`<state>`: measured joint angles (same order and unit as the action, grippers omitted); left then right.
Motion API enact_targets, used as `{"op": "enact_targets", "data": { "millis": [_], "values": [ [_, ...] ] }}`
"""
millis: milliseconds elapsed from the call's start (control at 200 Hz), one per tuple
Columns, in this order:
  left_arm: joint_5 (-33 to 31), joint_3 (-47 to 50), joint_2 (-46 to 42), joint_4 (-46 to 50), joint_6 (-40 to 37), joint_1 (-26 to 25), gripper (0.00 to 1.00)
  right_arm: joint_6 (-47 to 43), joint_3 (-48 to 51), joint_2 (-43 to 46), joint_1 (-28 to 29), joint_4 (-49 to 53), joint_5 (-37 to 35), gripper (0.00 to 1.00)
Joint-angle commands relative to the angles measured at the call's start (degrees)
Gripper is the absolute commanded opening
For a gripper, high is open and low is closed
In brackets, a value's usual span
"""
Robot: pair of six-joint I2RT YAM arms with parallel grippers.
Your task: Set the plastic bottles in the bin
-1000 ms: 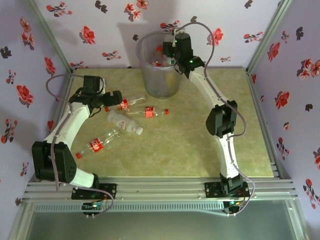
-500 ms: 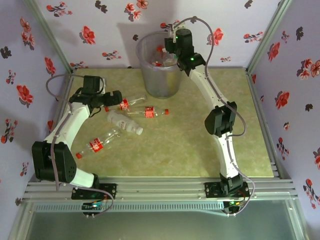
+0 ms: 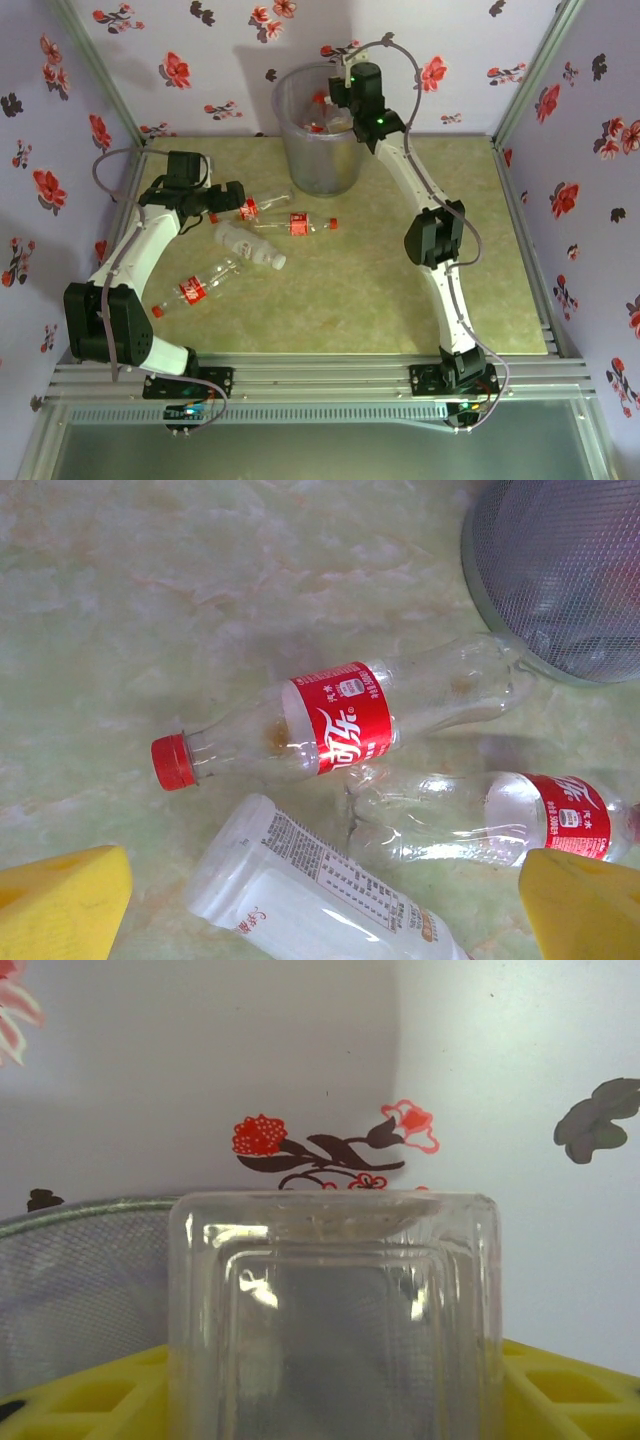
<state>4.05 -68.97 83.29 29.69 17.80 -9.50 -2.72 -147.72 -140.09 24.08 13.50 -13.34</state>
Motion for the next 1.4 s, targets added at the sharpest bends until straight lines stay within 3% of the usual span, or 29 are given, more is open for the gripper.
{"op": "enact_targets", "data": {
  "millis": [0, 110, 250, 410, 665, 895, 1140, 1390],
  "values": [
    [-0.6, -1.7, -0.8, 1.2, -1.1, -0.4, 1.00, -1.0, -1.7, -1.7, -0.4, -1.4, -0.4, 0.68],
    [-0.7, -1.7, -0.7, 1.2, -1.1, -0.4, 1.00, -1.6, -1.5, -1.9, -0.5, -2.0, -0.2, 0.69],
    [-0.7, -1.7, -0.4, 1.3, -1.2, -0.4, 1.00, -0.9, -1.7, -1.4, -0.4, -1.2, 0.8, 0.83],
    [-0.6, -1.7, -0.1, 1.2, -1.3, -0.4, 1.00, -2.6, -1.7, 0.6, 0.3, 0.3, 1.2, 0.89],
    [-0.7, -1.8, 0.1, 1.5, -1.2, -0.4, 1.00, -3.4, -1.5, 5.2, 1.6, 2.0, 0.7, 0.89],
    [-0.7, -2.0, 0.4, 1.8, -1.4, -0.4, 1.00, 2.2, -0.3, 13.2, 1.5, 9.2, -3.7, 0.87],
    [-2.7, -4.2, 0.1, 6.1, 0.4, -0.4, 1.00, 12.7, 20.5, 29.5, -0.7, 12.3, 0.6, 0.84],
    [-5.1, 0.3, -6.3, 21.4, 4.2, -0.5, 1.00, 12.4, 45.0, 47.8, -1.3, 13.0, 5.4, 0.85]
  ]
}}
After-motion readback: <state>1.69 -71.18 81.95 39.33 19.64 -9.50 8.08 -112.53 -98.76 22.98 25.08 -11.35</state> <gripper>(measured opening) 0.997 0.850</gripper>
